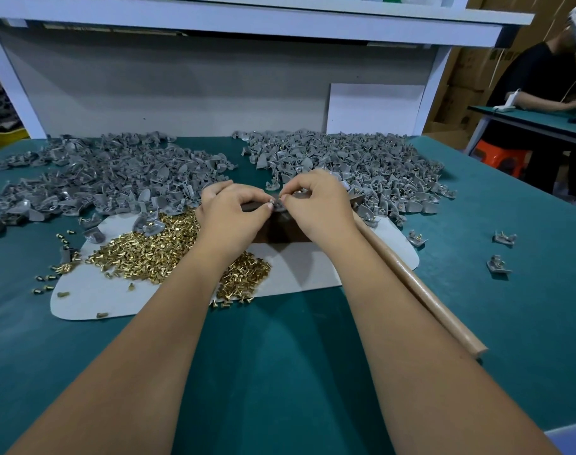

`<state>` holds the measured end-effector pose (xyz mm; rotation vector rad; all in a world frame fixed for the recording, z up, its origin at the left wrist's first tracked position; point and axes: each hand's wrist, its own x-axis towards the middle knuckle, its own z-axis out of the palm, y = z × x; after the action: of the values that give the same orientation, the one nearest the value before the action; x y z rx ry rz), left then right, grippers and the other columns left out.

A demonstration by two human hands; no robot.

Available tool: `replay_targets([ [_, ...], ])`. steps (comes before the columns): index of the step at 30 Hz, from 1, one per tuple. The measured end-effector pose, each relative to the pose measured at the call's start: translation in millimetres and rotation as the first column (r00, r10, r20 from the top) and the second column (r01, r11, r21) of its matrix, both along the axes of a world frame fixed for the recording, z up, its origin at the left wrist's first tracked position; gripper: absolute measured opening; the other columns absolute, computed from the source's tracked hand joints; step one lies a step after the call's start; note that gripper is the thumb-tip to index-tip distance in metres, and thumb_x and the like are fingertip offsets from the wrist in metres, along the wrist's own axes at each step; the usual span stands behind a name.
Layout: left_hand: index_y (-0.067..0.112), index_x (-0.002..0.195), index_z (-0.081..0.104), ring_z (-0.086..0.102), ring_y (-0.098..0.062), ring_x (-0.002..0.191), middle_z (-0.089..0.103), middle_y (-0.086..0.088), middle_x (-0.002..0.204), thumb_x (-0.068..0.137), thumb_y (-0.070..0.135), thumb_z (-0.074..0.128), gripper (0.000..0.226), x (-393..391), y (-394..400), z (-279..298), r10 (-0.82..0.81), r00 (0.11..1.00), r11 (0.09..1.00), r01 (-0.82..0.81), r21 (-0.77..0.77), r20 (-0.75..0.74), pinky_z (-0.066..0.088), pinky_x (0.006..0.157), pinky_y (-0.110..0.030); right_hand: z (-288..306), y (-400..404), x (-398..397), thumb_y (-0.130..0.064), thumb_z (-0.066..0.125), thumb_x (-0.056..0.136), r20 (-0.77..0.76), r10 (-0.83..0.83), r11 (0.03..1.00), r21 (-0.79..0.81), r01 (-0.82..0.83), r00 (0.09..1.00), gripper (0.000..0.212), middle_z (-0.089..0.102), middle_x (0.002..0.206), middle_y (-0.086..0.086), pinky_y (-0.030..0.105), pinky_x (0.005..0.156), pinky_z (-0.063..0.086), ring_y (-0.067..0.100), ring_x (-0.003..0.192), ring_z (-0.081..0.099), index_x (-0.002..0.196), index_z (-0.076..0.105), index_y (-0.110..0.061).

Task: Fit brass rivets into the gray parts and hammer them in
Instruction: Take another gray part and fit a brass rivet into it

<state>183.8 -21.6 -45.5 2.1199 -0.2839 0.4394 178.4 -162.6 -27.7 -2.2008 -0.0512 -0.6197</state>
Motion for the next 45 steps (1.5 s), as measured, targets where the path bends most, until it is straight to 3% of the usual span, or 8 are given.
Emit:
replay_targets([
  [14, 0.05, 0.071, 0.06, 0.046, -0.024, 0.129, 0.064, 0.019, 0.099, 0.088, 0.027, 0.072, 0.031, 5, 0, -3, -0.049, 0.999, 0.998, 0.049, -0.029, 0.006, 0.035, 0.111, -0.049, 6, -1, -3, -0.018, 0.064, 0.078, -0.045, 0.025, 0.985, -0.169, -0.032, 0.999, 0.021, 0.054, 0.092, -0.005, 0.037, 0.08, 0.05, 0.019, 0.086, 0.056, 0.064, 0.061, -0.033],
  [21, 0.047, 0.073, 0.062, 0.048, -0.023, 0.127, 0.068, 0.015, 0.099, 0.082, 0.035, 0.073, 0.019, 4, -3, -3, -0.004, 1.0, 1.0, 0.004, -0.021, 0.016, 0.034, 0.11, -0.048, 15, 5, -5, -0.017, 0.057, 0.084, -0.005, 0.022, 0.865, -0.502, -0.021, 1.0, 0.017, 0.052, 0.09, -0.008, 0.031, 0.07, 0.039, 0.023, 0.088, 0.056, 0.072, 0.056, -0.028],
  [24, 0.049, 0.072, 0.061, 0.042, -0.018, 0.131, 0.066, 0.02, 0.1, 0.085, 0.036, 0.072, 0.021, 2, -4, -3, 0.056, 0.998, 0.998, -0.056, 0.011, 0.014, 0.03, 0.111, -0.047, 11, 4, -7, -0.02, 0.058, 0.088, -0.034, -0.015, 0.896, -0.444, -0.001, 0.999, 0.014, 0.061, 0.096, -0.005, 0.035, 0.08, 0.046, 0.022, 0.09, 0.057, 0.077, 0.062, -0.028],
  [27, 0.051, 0.069, 0.059, 0.037, -0.016, 0.132, 0.063, 0.024, 0.096, 0.085, 0.038, 0.072, 0.025, 1, -4, -2, 0.061, 0.998, 0.998, -0.061, 0.01, -0.005, 0.027, 0.111, -0.047, 8, 3, -7, -0.021, 0.058, 0.088, -0.075, -0.031, 0.932, -0.362, 0.002, 0.997, 0.014, 0.068, 0.092, -0.003, 0.035, 0.078, 0.052, 0.02, 0.088, 0.061, 0.086, 0.07, -0.028],
  [35, 0.049, 0.07, 0.059, 0.031, -0.015, 0.124, 0.057, 0.03, 0.09, 0.087, 0.039, 0.071, 0.023, 0, -4, -1, 0.048, 0.998, 0.999, -0.048, 0.002, -0.037, 0.026, 0.108, -0.042, 6, -4, -5, -0.015, 0.055, 0.081, -0.07, 0.031, 0.999, 0.007, -0.031, 0.997, 0.023, 0.064, 0.078, -0.018, 0.027, 0.076, 0.047, 0.006, 0.083, 0.059, 0.072, 0.067, -0.032],
  [40, 0.046, 0.077, 0.064, 0.031, -0.013, 0.123, 0.057, 0.03, 0.089, 0.087, 0.041, 0.071, 0.014, -1, -2, -1, 0.031, 0.999, 0.999, -0.031, -0.017, -0.035, 0.026, 0.107, -0.041, 0, -4, -4, -0.019, 0.069, 0.08, -0.041, 0.073, 0.997, -0.009, -0.073, 0.997, 0.023, 0.064, 0.069, -0.014, 0.03, 0.073, 0.051, 0.009, 0.076, 0.061, 0.062, 0.063, -0.032],
  [45, 0.049, 0.072, 0.062, 0.033, -0.014, 0.125, 0.059, 0.028, 0.092, 0.086, 0.04, 0.072, 0.02, -3, -3, -1, 0.03, 0.999, 0.999, -0.03, -0.023, -0.034, 0.028, 0.109, -0.044, 0, 2, -2, -0.017, 0.066, 0.083, -0.051, 0.021, 0.99, -0.136, -0.028, 0.998, 0.02, 0.062, 0.072, -0.008, 0.033, 0.074, 0.05, 0.017, 0.077, 0.06, 0.068, 0.06, -0.029],
])
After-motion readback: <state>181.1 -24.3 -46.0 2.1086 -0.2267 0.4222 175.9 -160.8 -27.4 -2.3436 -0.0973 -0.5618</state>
